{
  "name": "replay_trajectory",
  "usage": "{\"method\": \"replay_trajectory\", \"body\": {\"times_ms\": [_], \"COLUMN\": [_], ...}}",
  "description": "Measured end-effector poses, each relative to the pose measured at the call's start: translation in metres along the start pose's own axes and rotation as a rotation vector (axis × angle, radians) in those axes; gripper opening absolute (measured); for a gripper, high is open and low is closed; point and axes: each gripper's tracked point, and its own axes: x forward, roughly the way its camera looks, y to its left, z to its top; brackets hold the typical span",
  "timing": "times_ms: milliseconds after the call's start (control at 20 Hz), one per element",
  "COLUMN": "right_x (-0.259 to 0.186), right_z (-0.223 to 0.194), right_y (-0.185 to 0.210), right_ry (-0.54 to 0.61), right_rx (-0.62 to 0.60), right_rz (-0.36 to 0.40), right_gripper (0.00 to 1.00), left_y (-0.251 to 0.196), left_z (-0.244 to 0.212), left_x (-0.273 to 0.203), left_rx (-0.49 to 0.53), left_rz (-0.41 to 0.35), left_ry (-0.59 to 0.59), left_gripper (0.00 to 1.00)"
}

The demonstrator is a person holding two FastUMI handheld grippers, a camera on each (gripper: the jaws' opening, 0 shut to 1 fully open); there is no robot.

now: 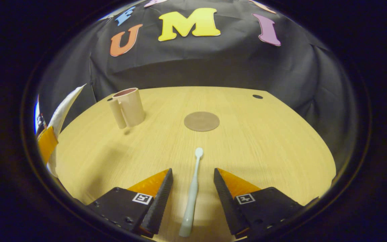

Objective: Put the toothbrush and toothpaste on the desktop into the cup, then pick up the cup and place it on the coaster on the desktop.

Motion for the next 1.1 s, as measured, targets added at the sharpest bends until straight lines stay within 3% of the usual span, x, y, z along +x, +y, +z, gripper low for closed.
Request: {"method": "replay_trajectory", "body": {"times_ms": [100, 250, 400, 500, 550, 600, 800, 1100], "right_x": [0.003, 0.003, 0.008, 0.009, 0.008, 0.009, -0.003, -0.057], "right_z": [-0.002, -0.001, 0.001, 0.002, 0.001, 0.004, 0.013, 0.065], "right_y": [0.000, -0.003, -0.004, -0.003, -0.004, -0.003, 0.006, 0.013], "right_ry": [0.007, -0.001, -0.002, -0.002, 0.008, -0.010, -0.071, -0.325], "right_rx": [0.016, 0.020, 0.047, 0.064, 0.081, 0.081, 0.056, 0.021], "right_rz": [0.012, 0.015, 0.019, 0.044, 0.054, 0.063, 0.107, 0.092], "right_gripper": [0.72, 0.59, 0.29, 0.16, 0.16, 0.07, 0.05, 0.05], "left_y": [0.003, 0.004, 0.000, 0.000, 0.001, 0.002, 0.003, 0.004], "left_z": [-0.001, 0.002, 0.001, 0.003, 0.004, 0.005, 0.008, 0.011], "left_x": [0.002, 0.002, 0.003, 0.001, 0.001, 0.001, 0.001, -0.001], "left_rx": [-0.010, -0.009, -0.011, -0.010, -0.009, -0.010, -0.006, -0.007], "left_rz": [0.007, 0.016, 0.009, 0.011, 0.012, 0.015, 0.018, 0.020], "left_ry": [0.008, -0.001, -0.003, -0.011, -0.014, -0.018, -0.031, -0.044], "left_gripper": [0.42, 0.42, 0.42, 0.42, 0.42, 0.42, 0.42, 0.42]}}
